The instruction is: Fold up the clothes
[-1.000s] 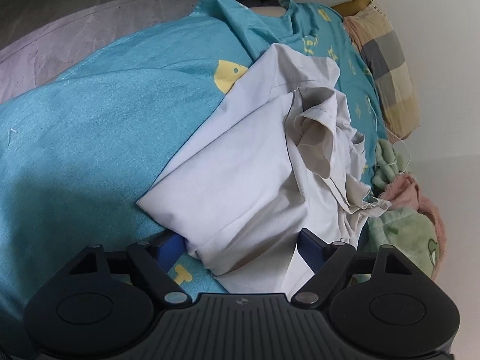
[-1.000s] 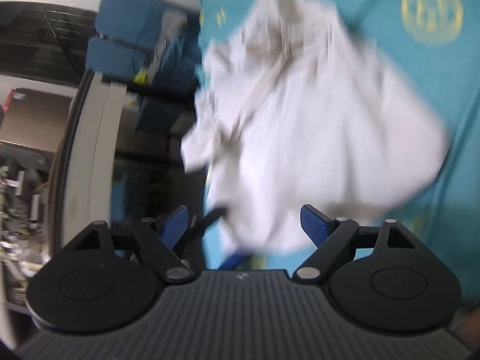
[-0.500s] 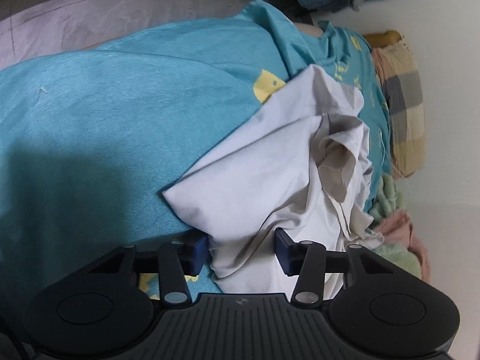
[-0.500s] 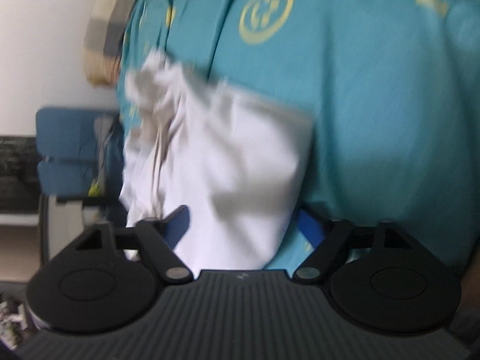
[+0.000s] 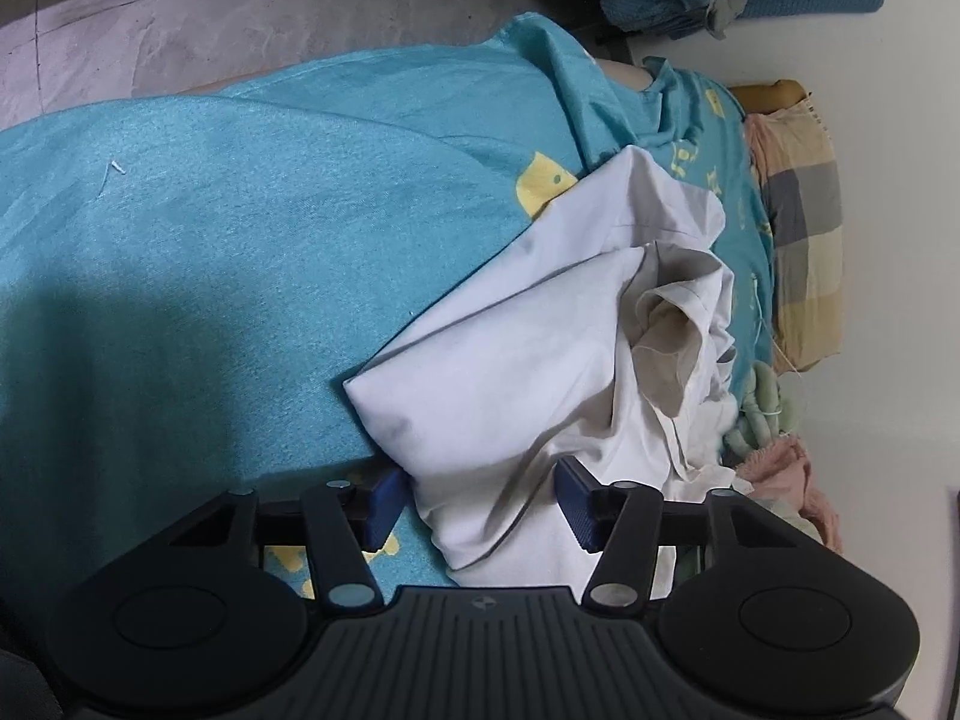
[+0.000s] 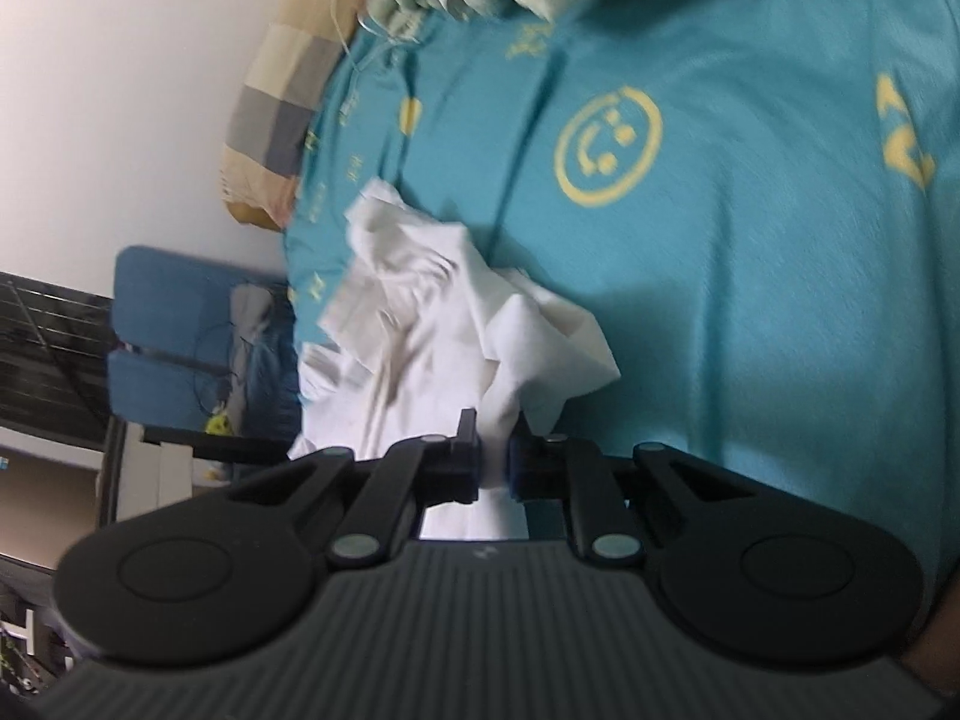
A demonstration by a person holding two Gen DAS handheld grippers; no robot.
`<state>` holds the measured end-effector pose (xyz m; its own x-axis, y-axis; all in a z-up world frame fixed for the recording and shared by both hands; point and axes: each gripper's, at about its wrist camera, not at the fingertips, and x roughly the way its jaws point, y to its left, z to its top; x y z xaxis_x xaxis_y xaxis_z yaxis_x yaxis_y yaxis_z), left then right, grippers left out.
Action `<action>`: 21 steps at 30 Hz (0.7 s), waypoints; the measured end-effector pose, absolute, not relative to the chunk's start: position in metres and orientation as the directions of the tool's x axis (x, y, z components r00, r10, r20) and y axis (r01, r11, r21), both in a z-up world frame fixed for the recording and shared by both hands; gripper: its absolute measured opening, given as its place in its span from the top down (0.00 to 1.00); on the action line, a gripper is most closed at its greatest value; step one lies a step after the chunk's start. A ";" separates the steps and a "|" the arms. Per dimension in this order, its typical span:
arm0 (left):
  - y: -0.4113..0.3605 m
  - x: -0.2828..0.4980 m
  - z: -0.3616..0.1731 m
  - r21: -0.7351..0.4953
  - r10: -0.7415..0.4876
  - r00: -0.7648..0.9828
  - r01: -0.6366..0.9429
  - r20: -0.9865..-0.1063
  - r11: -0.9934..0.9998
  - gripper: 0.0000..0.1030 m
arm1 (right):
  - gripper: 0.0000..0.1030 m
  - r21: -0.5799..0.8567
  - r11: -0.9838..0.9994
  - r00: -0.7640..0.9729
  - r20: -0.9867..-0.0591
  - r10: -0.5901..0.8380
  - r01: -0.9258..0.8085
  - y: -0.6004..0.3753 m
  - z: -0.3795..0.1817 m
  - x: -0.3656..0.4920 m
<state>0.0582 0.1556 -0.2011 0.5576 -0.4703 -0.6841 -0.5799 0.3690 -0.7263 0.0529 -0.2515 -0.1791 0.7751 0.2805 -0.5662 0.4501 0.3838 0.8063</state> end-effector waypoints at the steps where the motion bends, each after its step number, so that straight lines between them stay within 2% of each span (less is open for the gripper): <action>1: 0.156 0.058 -0.202 -0.725 -0.467 0.558 -0.583 -0.686 0.367 0.52 | 0.89 0.806 0.386 0.777 -0.565 0.277 0.449 -0.252 -0.178 0.053; 2: 0.157 0.058 -0.202 -0.721 -0.462 0.558 -0.588 -0.689 0.366 0.54 | 0.89 0.806 0.388 0.779 -0.564 0.273 0.447 -0.253 -0.178 0.054; 7: 0.160 0.055 -0.200 -0.709 -0.406 0.582 -0.604 -0.704 0.364 0.88 | 0.89 0.806 0.398 0.790 -0.557 0.256 0.439 -0.256 -0.174 0.057; 8: 0.162 0.054 -0.198 -0.712 -0.391 0.596 -0.601 -0.702 0.363 0.90 | 0.89 0.805 0.400 0.792 -0.556 0.252 0.438 -0.257 -0.173 0.057; 14: 0.166 0.050 -0.159 -0.741 -0.306 0.687 -0.524 -0.659 0.420 0.94 | 0.89 0.812 0.413 0.805 -0.537 0.251 0.413 -0.261 -0.158 0.055; 21: 0.154 0.040 -0.075 -0.761 -0.337 0.722 -0.396 -0.604 0.514 0.95 | 0.89 0.830 0.428 0.820 -0.498 0.282 0.357 -0.268 -0.124 0.041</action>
